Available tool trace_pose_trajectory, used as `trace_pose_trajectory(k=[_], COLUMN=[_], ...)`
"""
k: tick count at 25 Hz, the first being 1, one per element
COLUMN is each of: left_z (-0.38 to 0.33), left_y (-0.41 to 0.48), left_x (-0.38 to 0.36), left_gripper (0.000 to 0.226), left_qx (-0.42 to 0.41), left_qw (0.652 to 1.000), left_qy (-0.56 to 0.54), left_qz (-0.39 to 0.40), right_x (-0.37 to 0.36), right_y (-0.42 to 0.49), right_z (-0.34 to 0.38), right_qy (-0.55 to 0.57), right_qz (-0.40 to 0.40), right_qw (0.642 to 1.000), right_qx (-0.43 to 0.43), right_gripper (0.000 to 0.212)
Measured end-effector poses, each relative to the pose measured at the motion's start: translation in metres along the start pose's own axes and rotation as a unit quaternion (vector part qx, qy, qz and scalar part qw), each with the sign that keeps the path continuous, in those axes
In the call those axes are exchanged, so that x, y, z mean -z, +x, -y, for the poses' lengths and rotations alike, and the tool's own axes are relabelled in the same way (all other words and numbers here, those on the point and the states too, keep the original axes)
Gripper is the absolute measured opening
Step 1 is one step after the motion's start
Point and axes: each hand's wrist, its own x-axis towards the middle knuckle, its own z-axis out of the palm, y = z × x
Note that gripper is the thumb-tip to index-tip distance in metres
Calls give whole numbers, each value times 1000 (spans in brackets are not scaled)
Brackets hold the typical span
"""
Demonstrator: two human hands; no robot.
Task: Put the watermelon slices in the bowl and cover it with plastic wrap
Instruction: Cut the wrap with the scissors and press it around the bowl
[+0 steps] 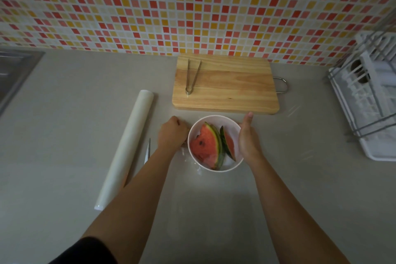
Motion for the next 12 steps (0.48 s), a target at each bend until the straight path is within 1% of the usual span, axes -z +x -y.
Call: trace_pose_trajectory(k=[1,2,3,4,5,6,7,8,10,12], left_z=[3,6,9,9,8,6,5,4,3,0], left_y=[-1,-3,-6,-11,-18,-27,-37,-45,-53,-54], left_x=[3,6,10,14,17,20,19,16,4,-4], left_gripper=[23,23,25,29,35,40,45,50,55,53], left_qx=[-2,-2,-17,-50,-98,-160,-216,-251,-262,-238], left_qw=[998,995,993,988,973,950,925,908,896,900], left_qy=[51,66,29,-53,-161,-255,-311,-335,-340,-342], left_qz=[-33,-71,-111,-138,-132,-87,-25,35,113,129], right_x=[1,2,3,6,9,12,13,12,5,-1], right_y=[0,1,3,4,4,2,0,-4,-10,-12], right_z=[0,0,-2,-3,-3,-4,-6,-9,-15,-19], right_qy=[1,7,30,73,124,164,194,214,237,244], right_qz=[7,14,14,9,2,1,13,34,87,107], right_qw=[1000,1000,999,996,990,981,972,963,952,949], right_qx=[2,7,19,42,71,100,132,158,173,168], right_gripper=[121,118,111,100,93,91,92,90,87,85])
